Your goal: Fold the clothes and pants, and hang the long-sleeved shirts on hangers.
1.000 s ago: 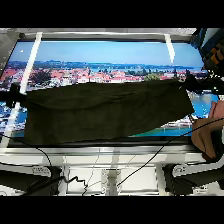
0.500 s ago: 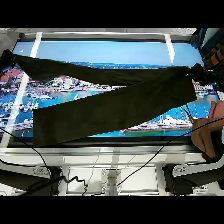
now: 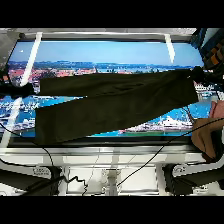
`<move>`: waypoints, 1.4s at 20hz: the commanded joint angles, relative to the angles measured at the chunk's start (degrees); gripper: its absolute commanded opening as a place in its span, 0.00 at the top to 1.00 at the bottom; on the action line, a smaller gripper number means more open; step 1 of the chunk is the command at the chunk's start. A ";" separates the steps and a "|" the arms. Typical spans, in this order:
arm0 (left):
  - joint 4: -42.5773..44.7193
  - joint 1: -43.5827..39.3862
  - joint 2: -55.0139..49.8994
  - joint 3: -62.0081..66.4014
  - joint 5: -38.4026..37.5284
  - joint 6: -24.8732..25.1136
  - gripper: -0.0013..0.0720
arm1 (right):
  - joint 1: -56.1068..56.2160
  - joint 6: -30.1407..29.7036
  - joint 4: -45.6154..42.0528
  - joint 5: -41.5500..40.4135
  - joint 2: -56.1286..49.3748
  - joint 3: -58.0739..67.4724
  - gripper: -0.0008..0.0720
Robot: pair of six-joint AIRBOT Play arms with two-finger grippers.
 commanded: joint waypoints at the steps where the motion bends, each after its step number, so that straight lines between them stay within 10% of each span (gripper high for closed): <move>1: 5.92 -0.04 -0.09 -3.54 -1.42 -2.54 0.95 | 0.04 0.02 -4.26 0.33 -0.42 0.00 0.94; 16: 5.90 -8.15 -1.66 -3.61 24.94 -2.36 0.96 | -0.04 15.67 -17.57 -5.40 -1.49 -4.33 0.94; 21: 5.77 -8.26 -1.70 -3.56 30.05 -2.75 0.96 | -0.20 21.16 -18.93 -19.04 9.81 -20.33 0.94; 28: 5.25 -10.73 -1.79 -2.27 36.50 -7.69 0.96 | -5.88 20.79 -19.30 -14.53 25.53 -32.81 0.94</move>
